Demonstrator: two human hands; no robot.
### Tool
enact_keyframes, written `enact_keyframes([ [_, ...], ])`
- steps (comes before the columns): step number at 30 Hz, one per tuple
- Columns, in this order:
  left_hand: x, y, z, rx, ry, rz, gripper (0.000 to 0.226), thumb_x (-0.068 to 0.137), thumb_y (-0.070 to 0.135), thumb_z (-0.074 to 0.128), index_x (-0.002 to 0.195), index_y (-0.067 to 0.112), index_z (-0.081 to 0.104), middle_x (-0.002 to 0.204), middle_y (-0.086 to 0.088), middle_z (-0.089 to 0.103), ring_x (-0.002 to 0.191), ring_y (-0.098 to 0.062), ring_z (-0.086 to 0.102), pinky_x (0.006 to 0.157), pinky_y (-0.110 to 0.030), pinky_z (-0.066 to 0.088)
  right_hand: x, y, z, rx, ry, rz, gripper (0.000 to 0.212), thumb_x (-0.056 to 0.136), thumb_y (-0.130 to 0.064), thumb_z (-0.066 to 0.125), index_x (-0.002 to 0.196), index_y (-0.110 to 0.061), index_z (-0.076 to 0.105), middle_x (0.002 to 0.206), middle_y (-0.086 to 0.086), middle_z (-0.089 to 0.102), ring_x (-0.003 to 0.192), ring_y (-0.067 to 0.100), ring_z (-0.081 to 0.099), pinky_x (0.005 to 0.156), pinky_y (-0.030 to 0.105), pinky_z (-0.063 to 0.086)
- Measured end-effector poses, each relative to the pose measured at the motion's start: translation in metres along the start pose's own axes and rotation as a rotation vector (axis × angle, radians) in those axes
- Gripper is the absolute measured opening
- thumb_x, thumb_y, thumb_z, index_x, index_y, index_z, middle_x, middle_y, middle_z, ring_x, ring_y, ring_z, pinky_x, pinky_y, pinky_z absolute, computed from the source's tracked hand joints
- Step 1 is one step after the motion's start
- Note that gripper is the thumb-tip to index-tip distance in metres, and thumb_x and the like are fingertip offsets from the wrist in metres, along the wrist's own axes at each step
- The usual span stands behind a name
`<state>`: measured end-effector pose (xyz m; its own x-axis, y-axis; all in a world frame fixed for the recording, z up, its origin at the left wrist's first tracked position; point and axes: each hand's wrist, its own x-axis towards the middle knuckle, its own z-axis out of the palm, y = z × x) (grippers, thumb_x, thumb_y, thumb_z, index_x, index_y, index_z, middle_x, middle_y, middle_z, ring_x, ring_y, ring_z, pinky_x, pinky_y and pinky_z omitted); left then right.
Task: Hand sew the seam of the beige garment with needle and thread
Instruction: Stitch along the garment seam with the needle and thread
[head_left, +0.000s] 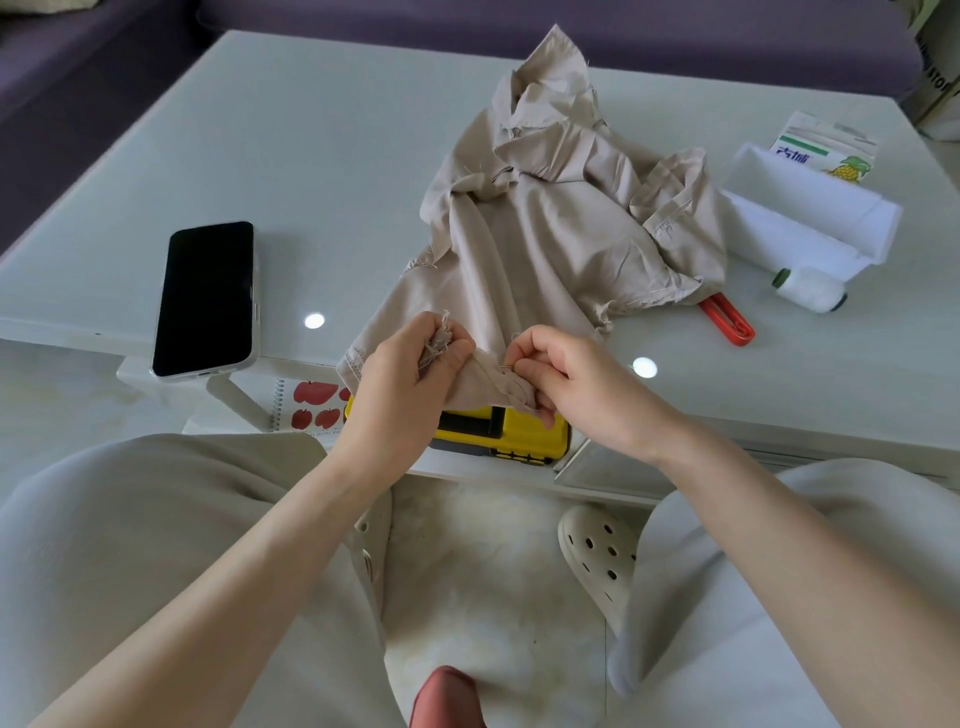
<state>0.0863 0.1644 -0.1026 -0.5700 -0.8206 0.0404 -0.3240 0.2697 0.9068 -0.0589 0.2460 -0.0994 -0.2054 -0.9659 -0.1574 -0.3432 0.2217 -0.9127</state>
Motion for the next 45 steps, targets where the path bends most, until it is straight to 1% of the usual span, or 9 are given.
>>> enact_keyframes([
  [9, -0.0010, 0.0031, 0.0000, -0.003, -0.061, 0.052, 0.018, 0.095, 0.009, 0.051, 0.079, 0.013, 0.057, 0.054, 0.015, 0.047, 0.051, 0.000, 0.043, 0.051, -0.009, 0.034, 0.0005, 0.0017, 0.0030, 0.122, -0.077, 0.018, 0.022, 0.100, -0.006, 0.039, 0.087, -0.015, 0.054, 0.067, 0.002, 0.049, 0.052, 0.004, 0.043, 0.056, 0.019, 0.043],
  [14, -0.0019, 0.0045, 0.0032, -0.038, -0.113, 0.023, 0.017, 0.094, 0.006, 0.052, 0.081, 0.013, 0.060, 0.063, 0.011, 0.062, 0.057, 0.004, 0.054, 0.057, -0.008, 0.042, -0.0020, 0.0001, 0.0064, 0.222, -0.139, 0.010, 0.023, 0.100, -0.004, 0.039, 0.085, -0.013, 0.055, 0.067, -0.004, 0.054, 0.058, 0.005, 0.047, 0.058, 0.016, 0.043],
  [19, 0.0009, 0.0015, 0.0024, -0.132, -0.115, -0.059, 0.015, 0.096, 0.012, 0.051, 0.087, 0.007, 0.061, 0.077, -0.014, 0.068, 0.071, -0.023, 0.063, 0.072, -0.036, 0.052, -0.0029, -0.0014, 0.0061, 0.333, -0.114, 0.034, 0.021, 0.100, -0.004, 0.040, 0.089, -0.012, 0.057, 0.071, -0.001, 0.056, 0.061, 0.007, 0.048, 0.059, 0.015, 0.044],
  [22, -0.0008, 0.0028, 0.0002, -0.149, -0.139, -0.058, 0.017, 0.097, 0.012, 0.048, 0.094, 0.007, 0.065, 0.083, -0.007, 0.070, 0.081, -0.020, 0.066, 0.078, -0.030, 0.052, -0.0012, -0.0018, 0.0055, 0.356, -0.119, 0.065, 0.020, 0.100, -0.003, 0.038, 0.094, -0.009, 0.056, 0.074, 0.003, 0.056, 0.061, 0.008, 0.050, 0.059, 0.015, 0.045],
  [28, -0.0037, 0.0070, -0.0023, -0.204, -0.211, -0.059, 0.020, 0.097, 0.017, 0.051, 0.086, 0.009, 0.065, 0.070, 0.000, 0.069, 0.070, -0.013, 0.067, 0.070, -0.018, 0.052, -0.0006, 0.0002, 0.0045, 0.354, -0.115, 0.095, 0.017, 0.100, -0.009, 0.040, 0.097, -0.009, 0.057, 0.077, 0.005, 0.057, 0.064, 0.011, 0.052, 0.060, 0.016, 0.046],
  [32, -0.0026, 0.0039, -0.0040, -0.168, -0.227, -0.025, 0.022, 0.093, 0.027, 0.057, 0.087, 0.009, 0.067, 0.077, -0.021, 0.064, 0.069, -0.034, 0.056, 0.072, -0.040, 0.051, -0.0009, 0.0007, 0.0041, 0.282, -0.074, 0.117, 0.016, 0.098, -0.020, 0.045, 0.096, -0.010, 0.058, 0.072, 0.004, 0.059, 0.054, 0.003, 0.051, 0.054, 0.016, 0.044],
  [35, -0.0041, 0.0062, -0.0040, -0.148, -0.219, -0.039, 0.019, 0.093, 0.019, 0.056, 0.081, 0.009, 0.066, 0.056, 0.002, 0.051, 0.054, -0.009, 0.041, 0.055, -0.018, 0.037, -0.0017, 0.0020, 0.0030, 0.292, -0.043, 0.129, 0.017, 0.096, -0.021, 0.049, 0.098, -0.006, 0.057, 0.071, 0.004, 0.063, 0.053, 0.003, 0.055, 0.053, 0.015, 0.044],
  [39, -0.0055, 0.0095, -0.0023, -0.184, -0.187, -0.089, 0.024, 0.095, 0.012, 0.050, 0.073, 0.008, 0.059, 0.041, 0.016, 0.041, 0.041, -0.003, 0.035, 0.046, -0.009, 0.030, -0.0023, 0.0046, 0.0010, 0.334, -0.023, 0.128, 0.015, 0.095, -0.007, 0.052, 0.106, 0.000, 0.058, 0.084, 0.013, 0.070, 0.067, 0.009, 0.067, 0.063, 0.016, 0.052],
  [45, -0.0052, 0.0073, -0.0022, -0.209, -0.151, -0.114, 0.025, 0.094, 0.019, 0.053, 0.071, 0.018, 0.061, 0.056, 0.000, 0.042, 0.058, -0.019, 0.033, 0.052, -0.027, 0.029, -0.0016, 0.0020, -0.0012, 0.403, 0.045, 0.092, 0.008, 0.091, -0.002, 0.056, 0.094, -0.007, 0.062, 0.076, 0.005, 0.073, 0.069, 0.015, 0.070, 0.064, 0.021, 0.055],
])
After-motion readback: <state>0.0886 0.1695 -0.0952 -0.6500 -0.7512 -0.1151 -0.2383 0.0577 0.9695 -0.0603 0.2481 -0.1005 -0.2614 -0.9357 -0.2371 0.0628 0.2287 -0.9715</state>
